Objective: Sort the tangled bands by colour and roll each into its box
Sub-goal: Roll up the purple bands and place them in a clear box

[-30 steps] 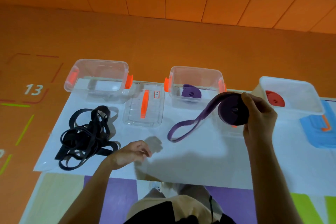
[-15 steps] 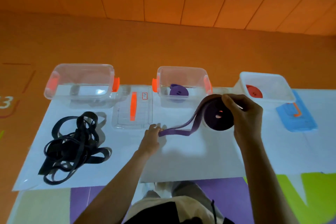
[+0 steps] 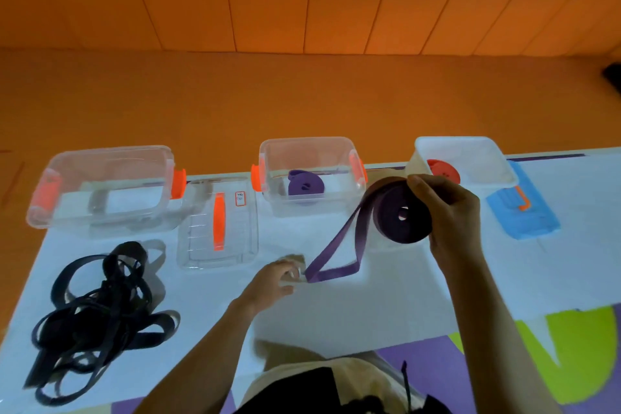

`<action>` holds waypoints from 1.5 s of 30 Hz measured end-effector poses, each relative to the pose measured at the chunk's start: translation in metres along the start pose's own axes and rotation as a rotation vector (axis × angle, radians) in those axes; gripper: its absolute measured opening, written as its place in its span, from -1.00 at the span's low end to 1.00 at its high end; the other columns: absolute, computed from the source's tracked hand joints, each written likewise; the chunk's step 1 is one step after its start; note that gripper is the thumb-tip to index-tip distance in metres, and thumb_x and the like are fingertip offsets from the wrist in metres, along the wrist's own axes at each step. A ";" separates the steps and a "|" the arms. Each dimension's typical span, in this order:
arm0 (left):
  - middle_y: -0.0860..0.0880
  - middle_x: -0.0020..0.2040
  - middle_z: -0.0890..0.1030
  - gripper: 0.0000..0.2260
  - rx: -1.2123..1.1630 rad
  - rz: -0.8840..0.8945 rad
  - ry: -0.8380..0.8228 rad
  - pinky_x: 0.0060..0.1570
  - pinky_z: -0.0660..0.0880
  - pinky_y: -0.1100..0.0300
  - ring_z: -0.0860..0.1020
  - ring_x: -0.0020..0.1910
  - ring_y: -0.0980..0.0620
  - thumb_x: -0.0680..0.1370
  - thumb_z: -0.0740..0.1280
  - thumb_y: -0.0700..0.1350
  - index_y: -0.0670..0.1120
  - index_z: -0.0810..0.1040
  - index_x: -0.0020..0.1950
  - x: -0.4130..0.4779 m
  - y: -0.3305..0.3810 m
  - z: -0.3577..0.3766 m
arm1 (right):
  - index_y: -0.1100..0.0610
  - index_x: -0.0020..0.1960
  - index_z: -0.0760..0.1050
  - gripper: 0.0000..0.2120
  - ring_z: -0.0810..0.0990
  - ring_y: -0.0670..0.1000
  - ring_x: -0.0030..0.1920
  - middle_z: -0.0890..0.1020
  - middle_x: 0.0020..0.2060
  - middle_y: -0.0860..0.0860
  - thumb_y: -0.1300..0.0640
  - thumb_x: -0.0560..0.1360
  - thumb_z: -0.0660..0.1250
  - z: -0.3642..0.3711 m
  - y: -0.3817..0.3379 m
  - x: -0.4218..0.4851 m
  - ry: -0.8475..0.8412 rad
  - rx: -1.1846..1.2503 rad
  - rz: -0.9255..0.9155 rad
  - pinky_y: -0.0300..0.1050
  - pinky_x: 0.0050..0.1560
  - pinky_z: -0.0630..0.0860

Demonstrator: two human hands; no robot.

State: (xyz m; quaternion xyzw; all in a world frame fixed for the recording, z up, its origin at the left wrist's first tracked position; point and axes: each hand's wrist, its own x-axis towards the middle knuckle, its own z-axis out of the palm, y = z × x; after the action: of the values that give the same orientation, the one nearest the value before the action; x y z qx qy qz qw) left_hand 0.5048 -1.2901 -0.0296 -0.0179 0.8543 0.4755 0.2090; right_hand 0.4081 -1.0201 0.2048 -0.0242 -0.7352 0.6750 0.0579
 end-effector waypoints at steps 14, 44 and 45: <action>-0.08 0.27 0.61 -0.70 -0.068 -0.067 -0.022 0.32 0.58 0.09 0.63 0.22 -0.07 0.60 0.40 -0.38 -0.11 0.59 0.29 0.041 0.019 0.028 | -0.07 -0.08 0.75 -0.84 0.75 0.00 -0.08 0.76 -0.15 -0.03 0.17 0.56 0.49 -0.011 0.010 0.032 -0.041 -0.003 0.035 -0.24 -0.18 0.64; -0.05 -0.07 0.68 -0.76 -0.117 -0.409 0.165 -0.04 0.53 0.11 0.61 -0.15 -0.01 0.59 0.49 0.09 -0.07 0.61 -0.02 -0.107 -0.055 -0.100 | -0.09 -0.02 0.72 -0.93 0.74 0.00 -0.05 0.76 -0.11 -0.12 0.02 0.50 0.51 0.031 0.019 0.012 -0.128 -0.186 -0.176 -0.13 -0.03 0.67; -0.04 -0.04 0.68 -0.78 -0.106 -0.414 0.120 -0.02 0.51 0.15 0.61 -0.10 0.00 0.58 0.50 0.09 -0.04 0.61 -0.01 -0.111 -0.056 -0.102 | -0.06 -0.01 0.71 -0.93 0.74 0.00 -0.04 0.76 -0.10 -0.12 0.04 0.51 0.51 0.032 0.017 0.008 -0.150 -0.198 -0.195 -0.14 -0.03 0.67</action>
State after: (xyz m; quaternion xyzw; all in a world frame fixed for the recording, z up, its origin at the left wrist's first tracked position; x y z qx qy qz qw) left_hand 0.5848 -1.4230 0.0133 -0.2320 0.8171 0.4649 0.2497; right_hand 0.3960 -1.0495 0.1856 0.0923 -0.7991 0.5904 0.0655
